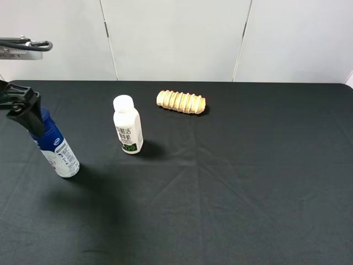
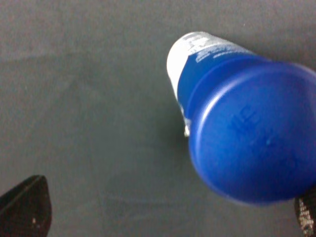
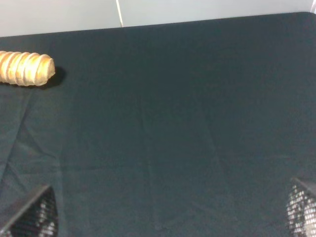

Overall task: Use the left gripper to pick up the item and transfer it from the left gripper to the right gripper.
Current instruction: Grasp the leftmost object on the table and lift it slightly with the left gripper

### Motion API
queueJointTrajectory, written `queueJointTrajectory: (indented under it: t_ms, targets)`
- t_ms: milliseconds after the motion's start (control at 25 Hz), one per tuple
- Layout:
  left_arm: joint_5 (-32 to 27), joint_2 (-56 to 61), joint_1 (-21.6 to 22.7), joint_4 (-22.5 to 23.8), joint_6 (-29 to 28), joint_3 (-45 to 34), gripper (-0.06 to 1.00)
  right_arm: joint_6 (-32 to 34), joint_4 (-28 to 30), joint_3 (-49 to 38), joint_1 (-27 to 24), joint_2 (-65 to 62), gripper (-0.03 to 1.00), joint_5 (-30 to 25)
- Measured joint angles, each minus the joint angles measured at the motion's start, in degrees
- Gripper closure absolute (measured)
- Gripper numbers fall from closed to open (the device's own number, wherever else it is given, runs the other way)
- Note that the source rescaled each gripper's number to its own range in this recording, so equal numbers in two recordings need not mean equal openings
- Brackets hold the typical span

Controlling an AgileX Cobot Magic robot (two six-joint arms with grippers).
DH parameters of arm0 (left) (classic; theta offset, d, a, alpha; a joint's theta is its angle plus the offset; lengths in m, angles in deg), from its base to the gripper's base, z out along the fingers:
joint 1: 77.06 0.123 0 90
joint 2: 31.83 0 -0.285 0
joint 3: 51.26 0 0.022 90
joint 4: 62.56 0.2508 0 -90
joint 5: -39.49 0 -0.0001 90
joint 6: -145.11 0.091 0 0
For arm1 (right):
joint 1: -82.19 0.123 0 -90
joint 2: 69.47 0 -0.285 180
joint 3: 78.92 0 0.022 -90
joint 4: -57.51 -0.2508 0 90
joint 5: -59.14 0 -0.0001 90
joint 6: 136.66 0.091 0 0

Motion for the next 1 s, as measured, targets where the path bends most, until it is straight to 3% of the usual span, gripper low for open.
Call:
queueJointTrajectory:
  t_ms: [360, 640, 1000]
  targets:
    - [2.6, -0.7, 0.0, 0.0, 0.7, 0.0, -0.03, 0.0, 0.0, 0.0, 0.0, 0.0, -0.03, 0.0]
    - [2.6, -0.7, 0.0, -3.7, 2.6, 0.0, -0.03, 0.0, 0.0, 0.0, 0.0, 0.0, -0.03, 0.0]
    - [3.2, -0.7, 0.0, -4.0, 3.8, -1.9, -0.03, 0.0, 0.0, 0.0, 0.0, 0.0, -0.03, 0.0]
